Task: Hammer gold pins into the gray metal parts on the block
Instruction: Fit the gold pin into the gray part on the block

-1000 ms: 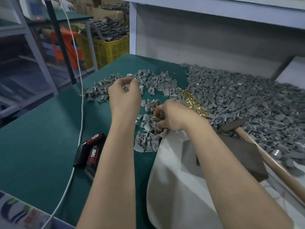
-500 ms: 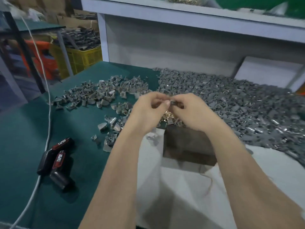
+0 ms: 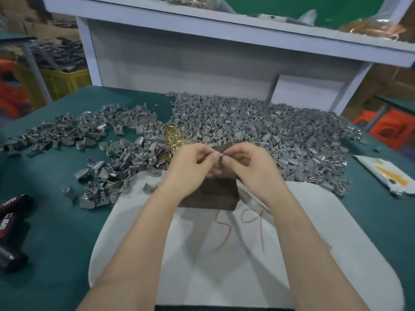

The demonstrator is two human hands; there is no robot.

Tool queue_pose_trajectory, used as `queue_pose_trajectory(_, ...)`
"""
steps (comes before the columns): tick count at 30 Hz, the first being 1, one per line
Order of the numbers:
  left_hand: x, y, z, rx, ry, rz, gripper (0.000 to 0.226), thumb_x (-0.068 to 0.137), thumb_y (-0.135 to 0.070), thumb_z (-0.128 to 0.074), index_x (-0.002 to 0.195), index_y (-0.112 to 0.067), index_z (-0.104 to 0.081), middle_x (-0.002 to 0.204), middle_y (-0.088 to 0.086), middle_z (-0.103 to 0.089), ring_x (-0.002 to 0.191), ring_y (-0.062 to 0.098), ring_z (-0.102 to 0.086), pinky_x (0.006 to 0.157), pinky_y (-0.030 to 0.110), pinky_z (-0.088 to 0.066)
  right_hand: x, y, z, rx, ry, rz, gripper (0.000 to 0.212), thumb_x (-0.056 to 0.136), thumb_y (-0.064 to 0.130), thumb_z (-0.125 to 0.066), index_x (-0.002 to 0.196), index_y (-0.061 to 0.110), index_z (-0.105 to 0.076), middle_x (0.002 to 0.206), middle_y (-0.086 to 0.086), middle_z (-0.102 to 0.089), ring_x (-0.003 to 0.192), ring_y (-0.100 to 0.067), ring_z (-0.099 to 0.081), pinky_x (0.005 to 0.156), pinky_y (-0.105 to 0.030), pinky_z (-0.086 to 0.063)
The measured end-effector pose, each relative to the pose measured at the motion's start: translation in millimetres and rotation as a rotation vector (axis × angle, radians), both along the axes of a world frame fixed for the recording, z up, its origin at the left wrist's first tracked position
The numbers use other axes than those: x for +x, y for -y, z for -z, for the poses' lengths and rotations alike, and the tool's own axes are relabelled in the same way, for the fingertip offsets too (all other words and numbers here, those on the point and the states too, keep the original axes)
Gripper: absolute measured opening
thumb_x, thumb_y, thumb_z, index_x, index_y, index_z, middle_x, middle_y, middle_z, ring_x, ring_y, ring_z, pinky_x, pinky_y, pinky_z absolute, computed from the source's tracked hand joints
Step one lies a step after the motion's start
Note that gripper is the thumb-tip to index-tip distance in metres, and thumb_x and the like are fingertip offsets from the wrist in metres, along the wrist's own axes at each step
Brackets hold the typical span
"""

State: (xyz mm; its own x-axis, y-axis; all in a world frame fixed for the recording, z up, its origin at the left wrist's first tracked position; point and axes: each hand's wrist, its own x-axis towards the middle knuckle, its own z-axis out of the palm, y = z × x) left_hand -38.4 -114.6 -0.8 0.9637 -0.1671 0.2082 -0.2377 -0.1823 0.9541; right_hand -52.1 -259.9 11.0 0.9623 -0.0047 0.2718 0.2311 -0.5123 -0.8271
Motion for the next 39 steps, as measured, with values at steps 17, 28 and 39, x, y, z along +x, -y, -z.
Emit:
queue_pose_trajectory(17,-2.3,-8.4,3.6,0.052,0.076,0.015,0.012,0.087,-0.012,-0.066,0.090,-0.022,-0.061,0.087,0.002,-0.071,0.086,0.013,-0.068,0.087,0.030,-0.054,0.4,-10.7,14.5,0.089,0.133,0.023,0.031,0.086,0.001,-0.061,0.078,0.031,-0.062,0.085,0.003,-0.070,0.084,-0.013,-0.066,0.083,-0.027,-0.052)
queue_pose_trajectory(28,4.3,-26.6,-3.4,-0.251,0.120,-0.448,0.016,0.088,-0.011,-0.065,0.086,-0.026,-0.060,0.086,-0.006,-0.068,0.080,0.005,-0.067,0.074,0.017,-0.051,13.0,-25.0,6.6,0.144,0.052,0.055,0.018,0.090,0.011,-0.059,0.089,0.028,-0.062,0.095,0.004,-0.068,0.093,-0.013,-0.063,0.092,-0.040,-0.050)
queue_pose_trajectory(39,11.9,-45.2,2.6,-0.977,-0.099,-0.715,0.006,0.095,-0.012,-0.056,0.089,-0.013,-0.054,0.090,0.007,-0.069,0.078,0.010,-0.069,0.070,0.017,-0.053,98.9,-125.3,4.8,-0.927,-0.255,-0.020,0.010,0.083,0.010,-0.055,0.076,0.011,-0.048,0.099,-0.008,-0.058,0.101,-0.030,-0.055,0.092,-0.045,-0.038)
